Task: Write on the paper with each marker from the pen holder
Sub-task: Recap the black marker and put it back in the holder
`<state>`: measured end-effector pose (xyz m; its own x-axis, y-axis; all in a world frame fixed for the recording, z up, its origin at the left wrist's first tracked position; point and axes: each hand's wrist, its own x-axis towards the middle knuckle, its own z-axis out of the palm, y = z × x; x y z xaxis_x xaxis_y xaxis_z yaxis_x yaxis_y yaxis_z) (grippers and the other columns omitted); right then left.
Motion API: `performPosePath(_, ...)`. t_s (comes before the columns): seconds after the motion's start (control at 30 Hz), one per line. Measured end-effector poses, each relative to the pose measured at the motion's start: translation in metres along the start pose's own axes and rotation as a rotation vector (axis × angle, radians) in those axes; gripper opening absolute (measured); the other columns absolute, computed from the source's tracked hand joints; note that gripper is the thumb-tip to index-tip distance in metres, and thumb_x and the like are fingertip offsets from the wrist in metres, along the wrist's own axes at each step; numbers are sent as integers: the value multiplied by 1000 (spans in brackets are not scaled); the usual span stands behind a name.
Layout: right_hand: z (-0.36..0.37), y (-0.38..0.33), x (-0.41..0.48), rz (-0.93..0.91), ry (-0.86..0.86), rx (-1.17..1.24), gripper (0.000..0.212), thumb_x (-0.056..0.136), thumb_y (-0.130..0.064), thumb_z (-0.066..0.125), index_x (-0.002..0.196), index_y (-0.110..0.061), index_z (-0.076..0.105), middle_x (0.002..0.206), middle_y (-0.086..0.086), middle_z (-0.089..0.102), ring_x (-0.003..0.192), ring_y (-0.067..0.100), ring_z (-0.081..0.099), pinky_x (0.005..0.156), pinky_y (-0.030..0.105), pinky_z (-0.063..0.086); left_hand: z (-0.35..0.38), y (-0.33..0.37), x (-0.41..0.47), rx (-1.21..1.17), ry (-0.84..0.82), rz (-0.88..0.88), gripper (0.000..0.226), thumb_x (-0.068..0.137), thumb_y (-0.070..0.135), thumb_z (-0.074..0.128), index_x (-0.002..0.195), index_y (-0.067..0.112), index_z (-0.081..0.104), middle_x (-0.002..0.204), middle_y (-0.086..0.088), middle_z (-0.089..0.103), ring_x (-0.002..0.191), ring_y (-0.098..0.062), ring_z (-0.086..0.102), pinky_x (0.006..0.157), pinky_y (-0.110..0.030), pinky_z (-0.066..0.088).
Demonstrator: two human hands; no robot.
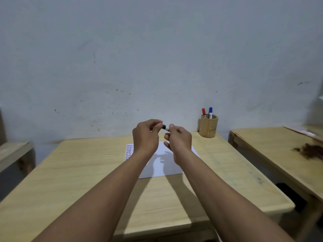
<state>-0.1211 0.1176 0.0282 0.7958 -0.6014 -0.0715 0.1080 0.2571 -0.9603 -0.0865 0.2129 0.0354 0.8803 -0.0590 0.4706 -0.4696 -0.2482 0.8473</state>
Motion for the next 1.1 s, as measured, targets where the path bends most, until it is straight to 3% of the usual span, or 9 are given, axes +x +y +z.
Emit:
performPosePath(0.07, -8, -5, 3, -25, -40, -125, 26, 100, -19, 47, 117, -12, 65, 82, 9, 67, 70, 16, 64, 69, 33, 58, 4, 6, 6, -4, 13, 18, 12, 93, 20, 67, 95, 20, 78, 77, 22, 69, 77, 6, 63, 64, 1, 39)
performPosePath(0.17, -23, -13, 10, -137, -88, -404, 27, 92, -11, 47, 111, -19, 64, 83, 9, 73, 67, 18, 66, 60, 33, 54, 12, 18, 15, 2, -14, 41, 8, 92, 21, 69, 91, 23, 77, 74, 21, 71, 76, 4, 65, 62, 0, 40)
performPosePath(0.37, -61, -28, 38, -343, -49, -697, 8, 96, -29, 62, 96, -24, 68, 63, -3, 58, 63, 21, 56, 63, 35, 46, 45, 33, 29, 23, -94, 63, 15, 94, 31, 65, 98, 24, 77, 88, 11, 75, 81, 0, 66, 62, -2, 40)
performPosePath(0.5, -86, -48, 64, -376, -7, -728, 15, 97, -30, 63, 99, -17, 69, 68, 0, 61, 64, 22, 57, 69, 42, 55, 79, 33, 34, 3, -118, 10, 23, 99, 35, 54, 101, 23, 74, 92, 7, 74, 83, -9, 64, 65, -14, 41)
performPosePath(0.6, -107, -65, 91, -381, 41, -755, 19, 98, -25, 61, 99, -8, 71, 82, 11, 70, 67, 21, 58, 57, 27, 49, 110, 21, 37, 38, -168, -15, 22, 98, 30, 55, 106, 22, 74, 97, 7, 73, 91, -11, 65, 70, -17, 42)
performPosePath(0.73, -131, -89, 129, -429, 129, -711, 14, 99, -21, 61, 113, -21, 63, 95, 1, 67, 69, 11, 61, 45, 16, 37, 157, 4, 42, 86, -287, -72, 36, 94, 35, 63, 126, 18, 66, 106, 3, 70, 96, -15, 64, 85, -27, 47)
performPosePath(0.87, -142, -100, 170, -483, 214, -681, 21, 100, -18, 59, 120, -19, 59, 96, 0, 70, 79, 14, 67, 57, 24, 45, 203, -10, 51, 89, -365, -119, 61, 87, 38, 73, 141, 18, 51, 126, -5, 64, 111, -20, 62, 92, -30, 48)
performPosePath(1.0, -146, -102, 202, -525, 248, -666, 15, 102, -20, 57, 117, -19, 58, 87, -7, 61, 65, 2, 60, 53, 19, 43, 239, -24, 66, 138, -416, -127, 85, 82, 41, 78, 152, 17, 36, 141, -10, 56, 126, -26, 56, 102, -37, 46)
performPosePath(1.1, -147, -94, 221, -523, 196, -727, 18, 101, -24, 59, 118, -18, 61, 88, -4, 64, 77, 13, 66, 63, 28, 50, 257, -32, 73, 184, -432, -121, 89, 81, 39, 79, 153, 14, 34, 145, -10, 54, 131, -27, 53, 101, -37, 46)
